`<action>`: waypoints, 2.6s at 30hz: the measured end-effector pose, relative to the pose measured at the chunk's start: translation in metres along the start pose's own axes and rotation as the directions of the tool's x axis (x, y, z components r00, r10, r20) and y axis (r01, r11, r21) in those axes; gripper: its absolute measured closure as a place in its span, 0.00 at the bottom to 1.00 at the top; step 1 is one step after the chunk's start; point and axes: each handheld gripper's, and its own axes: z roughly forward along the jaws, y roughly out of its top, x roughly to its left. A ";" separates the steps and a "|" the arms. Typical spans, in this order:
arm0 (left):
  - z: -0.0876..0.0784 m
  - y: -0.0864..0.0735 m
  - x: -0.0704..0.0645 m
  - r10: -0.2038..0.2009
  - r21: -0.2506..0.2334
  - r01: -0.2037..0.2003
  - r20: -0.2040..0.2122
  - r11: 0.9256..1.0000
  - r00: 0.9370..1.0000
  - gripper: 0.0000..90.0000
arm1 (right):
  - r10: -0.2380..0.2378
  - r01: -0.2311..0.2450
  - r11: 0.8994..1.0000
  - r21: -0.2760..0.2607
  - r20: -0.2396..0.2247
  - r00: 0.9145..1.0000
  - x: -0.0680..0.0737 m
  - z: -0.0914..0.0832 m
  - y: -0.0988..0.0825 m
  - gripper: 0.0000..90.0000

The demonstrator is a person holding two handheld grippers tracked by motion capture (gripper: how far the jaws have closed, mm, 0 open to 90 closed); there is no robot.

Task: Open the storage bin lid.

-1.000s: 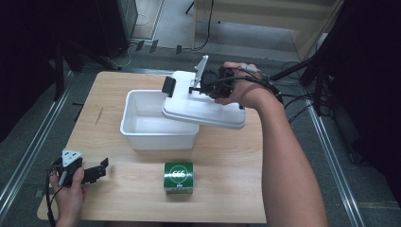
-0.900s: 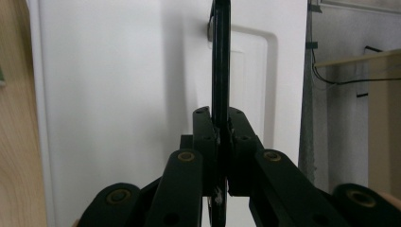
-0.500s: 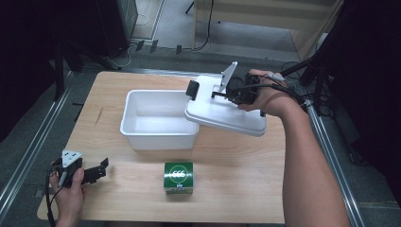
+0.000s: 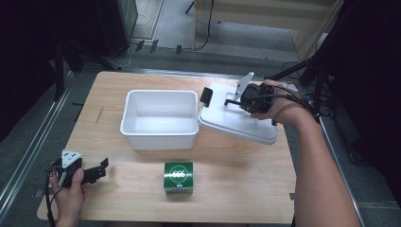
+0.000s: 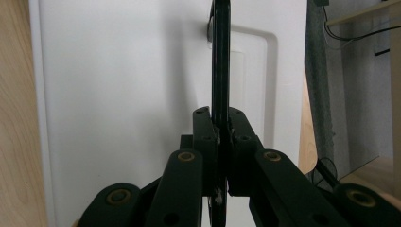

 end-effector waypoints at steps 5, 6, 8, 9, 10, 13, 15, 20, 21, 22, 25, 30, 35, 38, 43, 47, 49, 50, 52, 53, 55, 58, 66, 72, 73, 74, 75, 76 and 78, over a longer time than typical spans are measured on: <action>0.000 0.000 0.000 0.002 0.001 -0.002 -0.002 1.000 1.000 0.00 | 0.025 -0.025 1.000 0.006 -0.006 1.000 0.002 0.007 -0.013 0.95; 0.000 0.000 0.000 0.003 0.002 -0.003 -0.002 1.000 1.000 0.00 | 0.030 -0.030 1.000 0.007 -0.010 0.999 0.003 0.011 -0.018 0.95; 0.000 0.000 0.000 0.002 0.003 -0.002 -0.002 1.000 1.000 0.00 | 0.037 -0.037 0.999 0.011 -0.010 0.999 0.004 0.013 -0.020 0.95; -0.001 0.000 0.000 0.001 0.002 -0.001 -0.002 1.000 1.000 0.00 | 0.041 -0.040 0.999 0.013 -0.011 0.999 0.004 0.015 -0.023 0.95; -0.001 0.000 0.000 0.001 0.002 -0.001 -0.002 1.000 1.000 0.00 | 0.041 -0.041 0.999 0.015 -0.009 0.999 0.004 0.017 -0.025 0.95; -0.001 0.000 0.000 0.002 0.000 -0.002 -0.004 1.000 1.000 0.00 | 0.047 -0.047 0.999 0.023 -0.014 0.999 0.006 0.024 -0.030 0.95; -0.001 0.000 0.000 0.003 0.000 -0.003 -0.004 1.000 1.000 0.00 | 0.049 -0.049 0.998 0.028 -0.014 0.999 0.007 0.030 -0.032 0.95; -0.001 0.000 0.000 0.003 -0.001 -0.003 -0.004 1.000 1.000 0.00 | 0.049 -0.048 0.998 0.028 -0.020 0.999 0.012 0.050 -0.036 0.95; -0.001 0.000 0.000 0.003 -0.001 -0.003 -0.004 1.000 1.000 0.00 | 0.049 -0.048 0.998 0.028 -0.020 0.999 0.012 0.050 -0.036 0.95; -0.001 -0.001 0.000 0.004 0.000 -0.004 -0.002 1.000 1.000 0.00 | 0.052 -0.052 0.998 0.030 -0.018 0.998 0.013 0.054 -0.036 0.95; -0.001 -0.001 0.000 0.002 -0.001 -0.002 -0.001 1.000 1.000 0.00 | 0.052 -0.052 0.998 0.033 -0.011 0.999 0.015 0.065 -0.036 0.95; -0.001 -0.001 0.000 0.001 -0.001 -0.001 -0.002 1.000 1.000 0.00 | 0.055 -0.055 0.998 0.035 -0.005 0.998 0.018 0.086 -0.036 0.95; -0.001 -0.001 0.000 0.005 0.001 -0.005 -0.001 1.000 1.000 0.00 | 0.070 -0.070 0.997 0.039 -0.001 0.998 0.023 0.104 -0.038 0.95; -0.001 -0.001 0.000 0.005 0.001 -0.005 -0.002 1.000 1.000 0.00 | 0.070 -0.070 0.997 0.042 -0.003 0.998 0.025 0.110 -0.039 0.95; -0.001 -0.001 0.000 0.004 0.002 -0.004 -0.001 1.000 1.000 0.00 | 0.090 -0.090 0.994 0.059 0.003 0.996 0.029 0.122 -0.042 0.95; -0.001 -0.001 0.000 0.005 0.002 -0.005 -0.002 1.000 1.000 0.00 | 0.089 -0.090 0.994 0.060 0.010 0.996 0.032 0.129 -0.043 0.95; -0.001 -0.001 0.000 0.005 0.001 -0.005 -0.002 1.000 1.000 0.00 | 0.093 -0.093 0.994 0.062 0.009 0.996 0.035 0.133 -0.043 0.94; -0.001 -0.001 0.000 0.006 0.001 -0.006 -0.002 1.000 1.000 0.00 | 0.103 -0.104 0.993 0.053 0.014 0.995 0.035 0.132 -0.044 0.92; -0.001 -0.001 0.000 0.006 0.000 -0.006 -0.003 1.000 1.000 0.00 | 0.169 -0.169 0.985 0.016 0.005 0.986 0.034 0.130 -0.044 0.77; -0.001 -0.001 0.000 0.005 0.000 -0.005 -0.003 1.000 1.000 0.00 | 0.169 -0.169 0.985 0.016 0.005 0.986 0.034 0.130 -0.044 0.77; -0.001 -0.001 0.000 0.002 0.001 -0.002 0.000 1.000 1.000 0.00 | 0.187 -0.187 0.982 0.015 -0.016 0.982 0.035 0.127 -0.044 0.66; -0.001 -0.001 0.000 0.003 0.002 -0.003 0.000 1.000 1.000 0.00 | 0.187 -0.186 0.982 0.027 -0.024 0.982 0.038 0.123 -0.043 0.55; -0.001 -0.001 0.000 0.004 0.002 -0.004 -0.002 1.000 1.000 0.00 | 0.214 -0.214 0.977 0.012 -0.052 0.975 0.048 0.103 -0.042 0.15; -0.001 -0.001 0.000 0.008 -0.001 -0.008 -0.006 1.000 1.000 0.00 | 0.233 -0.233 0.972 0.001 -0.074 0.970 0.056 0.089 -0.044 0.00; -0.001 -0.001 0.000 0.008 0.002 -0.008 -0.007 1.000 1.000 0.00 | 0.222 -0.223 0.975 0.006 -0.084 0.971 0.059 0.086 -0.043 0.00; -0.001 -0.001 -0.001 0.009 0.001 -0.009 -0.008 1.000 1.000 0.00 | 0.208 -0.209 0.978 0.006 -0.088 0.974 0.063 0.083 -0.042 0.00; -0.001 -0.001 -0.001 0.011 0.003 -0.011 -0.009 1.000 1.000 0.00 | 0.199 -0.200 0.980 0.002 -0.092 0.976 0.065 0.080 -0.041 0.00; -0.001 0.000 -0.001 0.011 0.002 -0.011 -0.008 1.000 1.000 0.00 | 0.201 -0.202 0.979 -0.005 -0.098 0.975 0.070 0.075 -0.038 0.00; 0.000 0.000 -0.001 0.011 0.003 -0.011 -0.008 1.000 1.000 0.00 | 0.204 -0.205 0.979 -0.009 -0.097 0.974 0.073 0.072 -0.037 0.00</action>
